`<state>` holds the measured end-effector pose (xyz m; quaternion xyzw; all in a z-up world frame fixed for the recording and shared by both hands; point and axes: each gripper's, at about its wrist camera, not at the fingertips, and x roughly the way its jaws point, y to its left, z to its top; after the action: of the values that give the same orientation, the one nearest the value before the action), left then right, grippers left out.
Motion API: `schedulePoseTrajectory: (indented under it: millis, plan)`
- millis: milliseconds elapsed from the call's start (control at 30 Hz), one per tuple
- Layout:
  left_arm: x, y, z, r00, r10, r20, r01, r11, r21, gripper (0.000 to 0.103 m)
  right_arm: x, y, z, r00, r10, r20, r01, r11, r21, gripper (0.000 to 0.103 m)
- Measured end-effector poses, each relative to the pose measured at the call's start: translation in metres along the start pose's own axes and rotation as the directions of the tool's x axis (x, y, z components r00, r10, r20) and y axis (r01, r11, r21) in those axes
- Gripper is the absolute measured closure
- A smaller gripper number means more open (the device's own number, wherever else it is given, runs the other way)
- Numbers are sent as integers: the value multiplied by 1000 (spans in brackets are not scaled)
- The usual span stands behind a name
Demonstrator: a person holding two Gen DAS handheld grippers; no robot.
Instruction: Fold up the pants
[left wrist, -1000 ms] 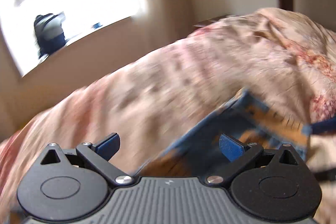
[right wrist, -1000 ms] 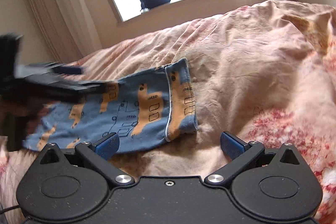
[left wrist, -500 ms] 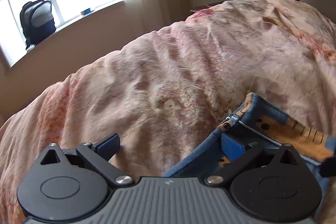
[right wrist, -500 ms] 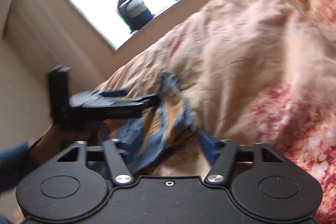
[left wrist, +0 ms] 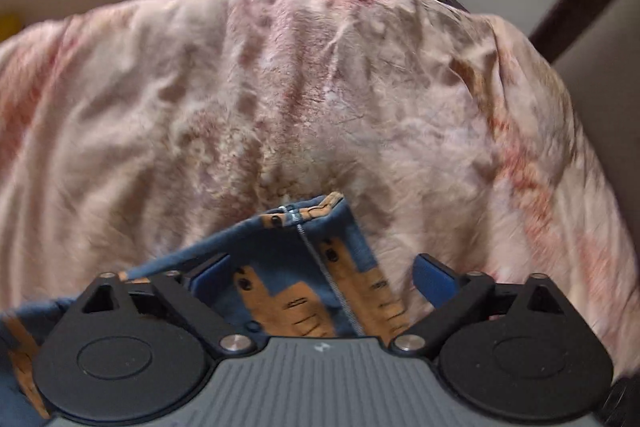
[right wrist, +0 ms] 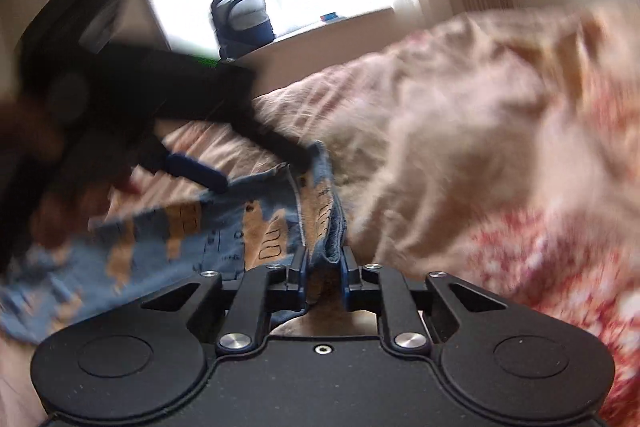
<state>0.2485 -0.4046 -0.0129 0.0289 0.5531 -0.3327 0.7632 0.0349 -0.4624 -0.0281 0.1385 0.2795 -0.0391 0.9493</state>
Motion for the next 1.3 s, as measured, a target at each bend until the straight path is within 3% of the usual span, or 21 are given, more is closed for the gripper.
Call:
schedulePoseTrajectory:
  millis: [67, 333, 367, 467, 567, 800, 933, 1033, 1133, 1300]
  plan:
    - [4, 1, 4, 1000, -6, -23, 5, 1000, -27, 20, 1, 13, -1, 1000, -23, 9, 24, 996, -82, 88]
    - [2, -7, 1, 999, 1, -47, -1, 1000, 3, 22, -3, 51, 2, 998, -55, 35, 64, 944, -324, 90]
    - [3, -8, 1, 999, 7, -50, -7, 1000, 4, 27, -3, 55, 2, 998, -57, 36, 66, 936, -346, 90]
    - [6, -6, 0, 997, 22, -76, -20, 999, 26, 63, -4, 63, 2, 998, -61, 33, 69, 916, -395, 91]
    - [-3, 3, -6, 998, -12, -58, 13, 1000, 6, 80, -7, 71, 3, 998, -62, 24, 66, 896, -438, 91]
    - [-62, 38, -29, 991, -110, 72, 114, 992, -56, 87, -28, 108, 16, 1000, -16, 25, 28, 826, -564, 92]
    - [-101, 72, -54, 982, -117, 149, 133, 986, -100, 89, -38, 144, 20, 999, 49, -11, -44, 759, -649, 92]
    - [-123, 105, -77, 975, -105, 197, 137, 978, -159, 89, -34, 179, 13, 994, 92, -58, -105, 674, -731, 92]
    - [-136, 139, -97, 971, -67, 231, 115, 973, -201, 89, -27, 214, 2, 987, 118, -111, -160, 586, -795, 92]
    - [-139, 197, -130, 966, -54, 252, 131, 945, -300, 89, -12, 262, -20, 972, 136, -190, -233, 488, -841, 92]
